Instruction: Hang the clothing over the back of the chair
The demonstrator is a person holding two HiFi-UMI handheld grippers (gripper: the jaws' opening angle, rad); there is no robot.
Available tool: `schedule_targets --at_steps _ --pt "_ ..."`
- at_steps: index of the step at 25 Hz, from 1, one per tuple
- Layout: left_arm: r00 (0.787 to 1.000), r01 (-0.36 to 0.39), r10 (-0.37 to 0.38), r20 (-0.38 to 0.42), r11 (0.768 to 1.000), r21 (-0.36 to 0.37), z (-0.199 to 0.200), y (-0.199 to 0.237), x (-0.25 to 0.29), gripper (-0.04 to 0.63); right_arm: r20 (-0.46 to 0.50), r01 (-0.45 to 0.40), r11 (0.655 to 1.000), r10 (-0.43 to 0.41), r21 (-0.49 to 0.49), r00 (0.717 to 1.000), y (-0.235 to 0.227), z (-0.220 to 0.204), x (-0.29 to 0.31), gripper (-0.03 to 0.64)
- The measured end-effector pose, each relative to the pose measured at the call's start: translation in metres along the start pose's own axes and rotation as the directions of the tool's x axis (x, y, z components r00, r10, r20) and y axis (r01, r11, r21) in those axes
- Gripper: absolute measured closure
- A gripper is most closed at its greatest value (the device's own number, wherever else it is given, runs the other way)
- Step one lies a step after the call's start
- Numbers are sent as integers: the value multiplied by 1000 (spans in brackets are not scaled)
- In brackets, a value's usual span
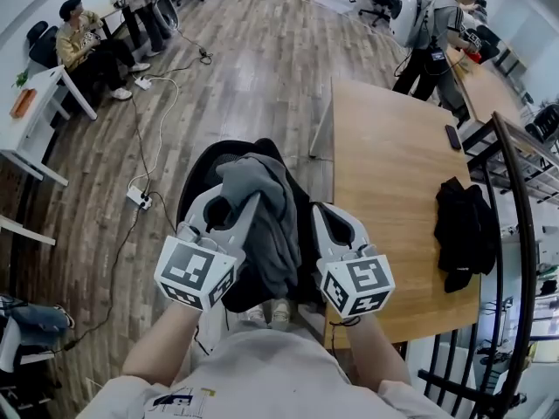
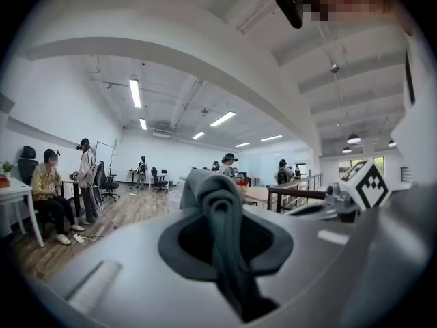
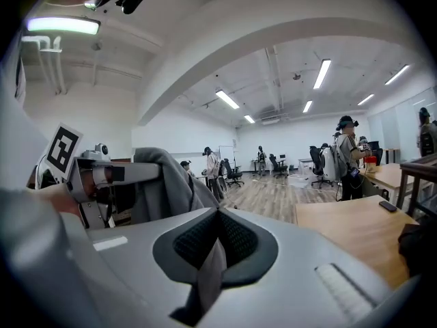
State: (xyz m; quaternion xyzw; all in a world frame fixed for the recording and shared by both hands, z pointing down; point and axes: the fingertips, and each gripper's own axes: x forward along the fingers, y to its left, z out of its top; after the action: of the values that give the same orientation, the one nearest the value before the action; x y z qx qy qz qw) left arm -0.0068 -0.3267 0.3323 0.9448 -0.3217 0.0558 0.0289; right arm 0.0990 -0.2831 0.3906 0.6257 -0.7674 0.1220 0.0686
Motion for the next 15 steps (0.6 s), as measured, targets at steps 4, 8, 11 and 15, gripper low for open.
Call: schedule_targets --at_steps 4,8,11,15 --pt "1000 -23 23 -3 1000 10 5 11 8 546 -6 -9 1000 9 10 1000 -10 -3 9 618" --pt "998 -60 60 8 998 21 18 27 5 546 -5 -22 1000 22 16 1000 -14 0 14 618" --pt "994 -104 104 17 994 20 29 43 -3 546 4 -29 1000 29 -9 1000 -13 8 15 618" --pt "983 -179 179 34 984 7 41 66 -21 546 29 -29 995 32 -94 999 -12 24 12 618"
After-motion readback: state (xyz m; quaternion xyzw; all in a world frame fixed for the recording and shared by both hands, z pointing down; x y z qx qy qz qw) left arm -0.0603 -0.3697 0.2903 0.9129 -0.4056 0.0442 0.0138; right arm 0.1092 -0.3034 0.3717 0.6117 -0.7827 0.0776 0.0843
